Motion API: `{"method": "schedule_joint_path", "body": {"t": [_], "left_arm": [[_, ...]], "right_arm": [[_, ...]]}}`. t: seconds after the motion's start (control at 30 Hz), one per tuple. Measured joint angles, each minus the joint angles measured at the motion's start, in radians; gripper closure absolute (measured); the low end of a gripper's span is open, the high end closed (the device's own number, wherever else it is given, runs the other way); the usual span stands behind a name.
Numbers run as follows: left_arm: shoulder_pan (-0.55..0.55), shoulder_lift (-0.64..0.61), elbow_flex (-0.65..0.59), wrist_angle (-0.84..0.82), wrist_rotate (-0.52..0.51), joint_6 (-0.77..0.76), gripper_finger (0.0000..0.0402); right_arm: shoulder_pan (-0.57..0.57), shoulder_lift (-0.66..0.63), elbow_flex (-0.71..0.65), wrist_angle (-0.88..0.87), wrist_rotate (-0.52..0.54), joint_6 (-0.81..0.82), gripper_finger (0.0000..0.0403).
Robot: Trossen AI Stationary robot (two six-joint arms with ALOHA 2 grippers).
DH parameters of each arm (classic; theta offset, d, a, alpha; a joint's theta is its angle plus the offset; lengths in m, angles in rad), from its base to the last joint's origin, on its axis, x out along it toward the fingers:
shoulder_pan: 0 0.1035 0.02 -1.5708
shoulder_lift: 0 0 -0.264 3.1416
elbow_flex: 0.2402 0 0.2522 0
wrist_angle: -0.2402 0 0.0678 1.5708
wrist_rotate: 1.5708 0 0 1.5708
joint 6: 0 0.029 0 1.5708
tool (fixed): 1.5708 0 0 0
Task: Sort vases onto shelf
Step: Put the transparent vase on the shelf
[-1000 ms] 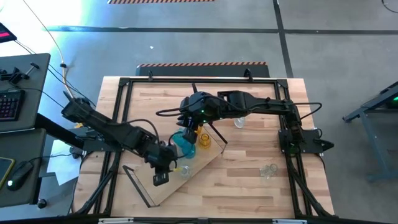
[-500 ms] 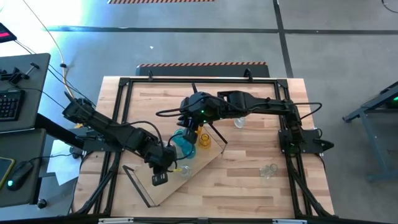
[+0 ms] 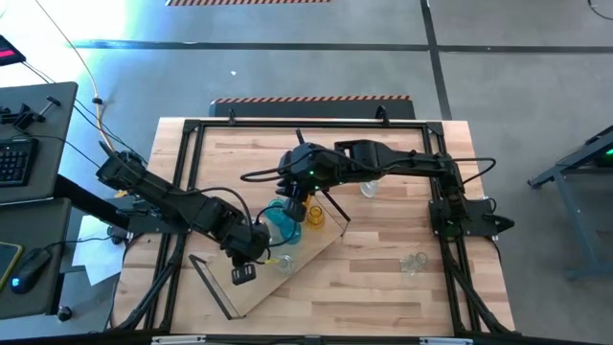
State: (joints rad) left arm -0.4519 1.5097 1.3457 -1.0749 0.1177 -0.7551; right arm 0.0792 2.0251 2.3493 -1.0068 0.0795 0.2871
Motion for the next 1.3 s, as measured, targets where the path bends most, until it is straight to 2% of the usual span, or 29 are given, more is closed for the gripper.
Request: {"method": "schedule_joint_path", "body": {"t": [1.3], "left_arm": [[0.008, 0.0, 0.0, -0.157, -0.037, 0.027, 0.0401]], "right_arm": [[0.0, 0.0, 0.0, -0.09, 0.0, -0.008, 0.0329]]}}
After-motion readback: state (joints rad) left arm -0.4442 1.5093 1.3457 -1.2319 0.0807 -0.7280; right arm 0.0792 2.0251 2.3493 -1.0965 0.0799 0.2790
